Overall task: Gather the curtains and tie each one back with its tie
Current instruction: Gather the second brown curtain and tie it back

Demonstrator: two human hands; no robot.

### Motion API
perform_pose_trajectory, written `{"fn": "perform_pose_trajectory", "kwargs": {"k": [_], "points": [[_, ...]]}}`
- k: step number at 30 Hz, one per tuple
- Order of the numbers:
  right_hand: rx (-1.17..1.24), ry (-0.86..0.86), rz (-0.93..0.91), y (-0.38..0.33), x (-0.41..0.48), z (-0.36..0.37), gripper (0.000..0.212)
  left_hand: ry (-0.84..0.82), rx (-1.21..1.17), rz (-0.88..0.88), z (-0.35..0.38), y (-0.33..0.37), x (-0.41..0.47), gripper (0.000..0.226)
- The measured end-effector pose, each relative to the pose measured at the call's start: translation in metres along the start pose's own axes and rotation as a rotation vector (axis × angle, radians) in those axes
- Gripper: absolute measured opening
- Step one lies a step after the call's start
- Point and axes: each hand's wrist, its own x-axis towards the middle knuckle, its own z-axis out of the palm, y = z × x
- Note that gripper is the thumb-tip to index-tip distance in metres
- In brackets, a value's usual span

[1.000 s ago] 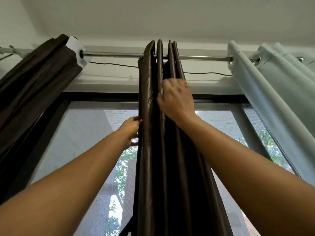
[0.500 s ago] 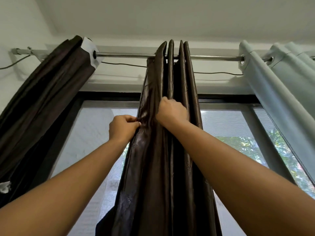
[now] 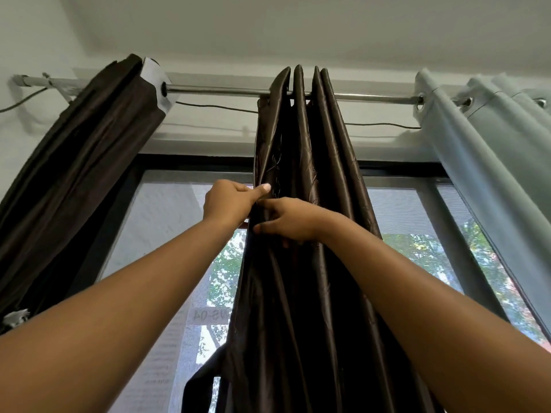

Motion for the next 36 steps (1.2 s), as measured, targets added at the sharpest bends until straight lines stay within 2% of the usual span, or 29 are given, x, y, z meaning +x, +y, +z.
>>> {"fn": "perform_pose_trajectory", "kwargs": {"k": [2,3,5,6,7,8,10,12,14,17,24,30,32,34,36], "points": [[-0.058,0.005,0.014,0.005,-0.003,-0.01,0.045,-0.001,0.038,-0.016,0.002,0.003,0.001,0.026],[-0.097,0.119,0.012,0.01,-0.002,-0.015,0.034,0.003,0.07,-0.01,0.003,0.005,0.002,0.022],[-0.17,0.502,0.062,0.017,0.0,-0.023,0.021,0.024,0.165,0.042,0.007,0.007,0.002,0.009],[-0.256,0.669,0.121,0.019,0.001,-0.024,0.021,0.035,0.219,0.074,0.009,0.007,0.001,0.004],[-0.339,0.752,0.19,0.021,0.002,-0.025,0.027,0.043,0.27,0.104,0.01,0.008,-0.001,0.002],[-0.372,0.758,0.267,0.024,0.004,-0.024,0.037,0.048,0.315,0.126,0.012,0.008,-0.002,0.003],[-0.276,0.657,0.42,0.026,0.005,-0.024,0.056,0.058,0.38,0.157,0.016,0.007,-0.003,0.008],[-0.171,0.583,0.497,0.03,0.005,-0.023,0.047,0.06,0.417,0.174,0.02,0.007,-0.003,0.013],[-0.139,0.589,0.468,0.034,0.001,-0.022,0.024,0.06,0.444,0.179,0.022,0.008,-0.004,0.015],[-0.141,0.66,0.338,0.033,-0.009,-0.018,0.013,0.049,0.464,0.183,0.024,0.011,-0.008,0.01],[-0.135,0.653,0.132,0.015,-0.015,-0.007,0.021,-0.019,0.358,0.26,0.032,0.025,-0.014,0.015],[0.126,0.662,0.087,0.015,-0.021,-0.003,0.029,-0.102,0.12,0.125,0.034,0.032,-0.015,0.013],[0.212,0.654,0.087,0.018,-0.024,-0.004,0.03,-0.106,0.016,0.055,0.038,0.033,-0.017,0.021],[0.209,0.649,0.073,0.019,-0.028,-0.004,0.029,-0.103,-0.053,0.028,0.041,0.034,-0.018,0.035],[0.176,0.651,0.061,0.018,-0.033,-0.003,0.028,-0.11,-0.07,0.033,0.044,0.036,-0.017,0.032]]}}
